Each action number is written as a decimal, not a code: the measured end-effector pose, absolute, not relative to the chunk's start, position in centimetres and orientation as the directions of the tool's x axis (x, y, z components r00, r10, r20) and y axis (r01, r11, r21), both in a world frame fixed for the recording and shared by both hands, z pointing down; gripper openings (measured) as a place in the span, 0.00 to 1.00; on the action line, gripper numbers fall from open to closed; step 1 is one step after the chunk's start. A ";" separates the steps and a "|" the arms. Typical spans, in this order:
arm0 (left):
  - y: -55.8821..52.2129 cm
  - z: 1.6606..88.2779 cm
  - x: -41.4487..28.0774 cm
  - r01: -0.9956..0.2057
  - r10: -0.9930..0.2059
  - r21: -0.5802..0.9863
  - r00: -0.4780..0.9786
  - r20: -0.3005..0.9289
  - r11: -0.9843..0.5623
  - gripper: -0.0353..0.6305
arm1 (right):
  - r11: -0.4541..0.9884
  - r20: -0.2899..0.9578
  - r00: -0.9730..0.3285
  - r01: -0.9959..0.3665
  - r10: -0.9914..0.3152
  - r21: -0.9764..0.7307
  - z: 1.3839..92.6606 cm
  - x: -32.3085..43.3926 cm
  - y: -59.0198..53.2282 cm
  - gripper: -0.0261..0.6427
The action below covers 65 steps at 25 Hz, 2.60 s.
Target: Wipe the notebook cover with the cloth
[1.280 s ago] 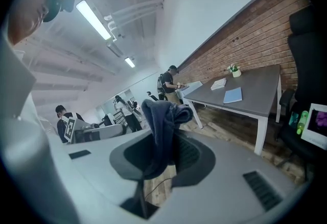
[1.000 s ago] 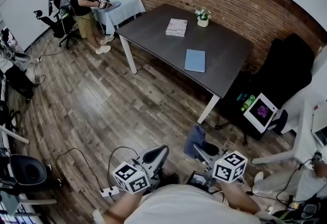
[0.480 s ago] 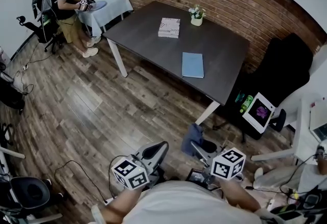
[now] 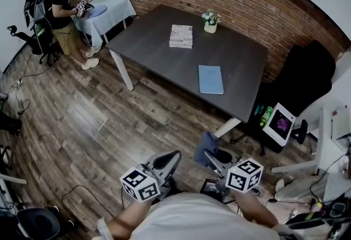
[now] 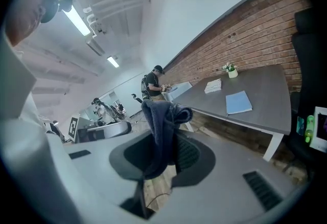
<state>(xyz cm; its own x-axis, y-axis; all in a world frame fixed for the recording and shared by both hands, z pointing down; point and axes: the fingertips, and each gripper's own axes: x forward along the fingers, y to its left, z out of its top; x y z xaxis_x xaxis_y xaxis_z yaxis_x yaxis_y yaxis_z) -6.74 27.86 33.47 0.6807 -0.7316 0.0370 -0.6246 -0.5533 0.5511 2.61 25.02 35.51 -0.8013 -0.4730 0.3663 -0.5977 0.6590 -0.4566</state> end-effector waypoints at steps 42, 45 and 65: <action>0.2 40.5 0.1 -0.687 -0.726 0.560 0.657 0.204 -0.464 0.07 | 0.749 0.532 -0.754 -0.592 -0.385 -0.297 41.2 10.0 -5.8 0.17; -0.8 41.9 0.4 -0.696 -0.721 0.563 0.652 0.236 -0.445 0.07 | 0.755 0.555 -0.742 -0.593 -0.377 -0.279 42.0 10.5 -7.5 0.17; -5.4 49.6 -0.2 -0.677 -0.608 0.592 0.707 0.360 -0.437 0.15 | 0.850 0.755 -0.549 -0.526 -0.359 0.022 47.3 8.9 -13.0 0.17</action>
